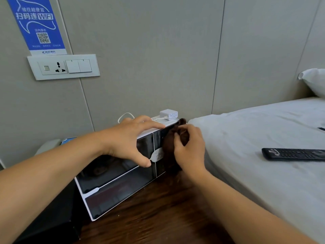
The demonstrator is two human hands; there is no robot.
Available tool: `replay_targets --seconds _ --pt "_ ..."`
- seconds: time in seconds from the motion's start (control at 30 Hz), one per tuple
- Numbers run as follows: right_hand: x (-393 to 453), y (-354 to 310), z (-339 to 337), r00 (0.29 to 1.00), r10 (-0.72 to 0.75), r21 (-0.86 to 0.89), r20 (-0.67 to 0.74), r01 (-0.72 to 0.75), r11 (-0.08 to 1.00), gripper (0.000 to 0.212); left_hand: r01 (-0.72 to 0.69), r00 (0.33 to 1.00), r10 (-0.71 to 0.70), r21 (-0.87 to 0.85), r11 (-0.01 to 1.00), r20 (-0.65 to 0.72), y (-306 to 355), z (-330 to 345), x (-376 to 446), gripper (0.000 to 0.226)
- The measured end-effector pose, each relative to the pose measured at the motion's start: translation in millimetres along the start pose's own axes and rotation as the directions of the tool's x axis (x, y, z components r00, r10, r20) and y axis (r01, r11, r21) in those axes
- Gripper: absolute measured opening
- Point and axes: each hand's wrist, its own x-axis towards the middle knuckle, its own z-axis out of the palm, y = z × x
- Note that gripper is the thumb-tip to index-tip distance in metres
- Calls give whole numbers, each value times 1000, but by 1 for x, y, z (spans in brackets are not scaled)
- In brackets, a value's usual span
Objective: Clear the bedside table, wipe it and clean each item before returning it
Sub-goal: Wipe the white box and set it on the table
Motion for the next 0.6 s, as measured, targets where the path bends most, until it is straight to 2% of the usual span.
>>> replay_targets --seconds 0.07,0.17,0.23,0.3,0.4,0.47,0.57,0.6 --pt "-10 -4 3 995 -94 -2 39 94 996 20 0 1000 0 -2 1000 6 0 0 1 108" --pt "-35 -9 4 927 -275 35 257 275 961 25 -6 1000 6 -9 1000 5 0 -1 1 108" --pt "-25 -7 2 938 -248 33 244 248 968 22 -5 1000 5 -18 1000 6 0 -1 0 109" --pt "-10 -7 -1 987 -92 17 132 90 996 18 -3 1000 3 -19 1000 4 0 -1 0 109" --pt "-9 -12 0 991 105 110 78 -113 987 26 6 1000 -6 -18 1000 4 1 -1 0 108" --pt "-28 -13 5 991 20 97 131 -33 995 31 4 1000 -4 -18 1000 5 1 -1 0 107" --pt "-50 -10 6 932 -151 20 330 153 988 33 1 1000 -1 -15 1000 2 1 -1 -1 107" --pt "-44 -6 5 937 -152 4 316 159 987 29 5 1000 -5 -15 1000 4 1 -1 -1 108"
